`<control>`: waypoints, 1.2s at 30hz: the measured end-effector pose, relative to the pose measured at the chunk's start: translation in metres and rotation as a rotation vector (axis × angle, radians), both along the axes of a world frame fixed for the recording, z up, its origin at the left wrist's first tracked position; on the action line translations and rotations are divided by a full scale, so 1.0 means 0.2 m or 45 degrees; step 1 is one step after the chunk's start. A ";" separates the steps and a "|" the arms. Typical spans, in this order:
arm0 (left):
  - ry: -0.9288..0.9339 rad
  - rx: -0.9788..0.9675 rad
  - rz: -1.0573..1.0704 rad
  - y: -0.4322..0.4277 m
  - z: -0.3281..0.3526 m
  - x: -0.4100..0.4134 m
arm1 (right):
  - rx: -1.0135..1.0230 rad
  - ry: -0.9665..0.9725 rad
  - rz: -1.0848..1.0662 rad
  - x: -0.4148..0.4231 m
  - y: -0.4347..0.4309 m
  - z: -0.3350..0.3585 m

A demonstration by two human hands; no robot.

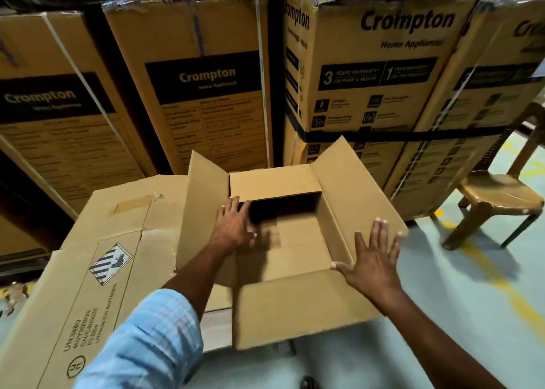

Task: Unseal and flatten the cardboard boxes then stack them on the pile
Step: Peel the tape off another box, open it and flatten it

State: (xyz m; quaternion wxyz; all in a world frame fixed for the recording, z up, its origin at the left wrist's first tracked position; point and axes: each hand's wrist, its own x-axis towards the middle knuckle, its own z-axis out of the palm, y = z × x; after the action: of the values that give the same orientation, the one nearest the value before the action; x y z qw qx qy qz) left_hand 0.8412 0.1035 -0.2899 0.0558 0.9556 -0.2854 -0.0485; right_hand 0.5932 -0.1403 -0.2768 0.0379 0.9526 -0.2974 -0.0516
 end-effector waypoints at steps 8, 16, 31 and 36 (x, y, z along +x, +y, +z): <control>-0.326 0.210 0.089 -0.25 -0.09 0.43 | 0.470 -0.828 -0.587 -0.06 0.07 -0.18; -0.305 -0.398 0.148 -0.26 0.22 0.42 | 1.053 -0.596 -0.595 0.02 -0.07 -0.09; -0.629 -1.501 0.567 0.38 0.84 0.21 | 0.883 -0.253 -0.169 0.33 -0.01 0.71; -0.575 -1.847 0.583 0.50 0.97 0.10 | 0.809 -0.449 -0.160 0.41 0.01 0.93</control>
State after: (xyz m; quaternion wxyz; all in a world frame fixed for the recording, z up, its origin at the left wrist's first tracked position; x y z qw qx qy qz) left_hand 0.8619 0.2033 -0.0960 0.6139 0.7023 -0.0464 0.3574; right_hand 0.6757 -0.1381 -0.0899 -0.3151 0.8909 -0.3264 0.0214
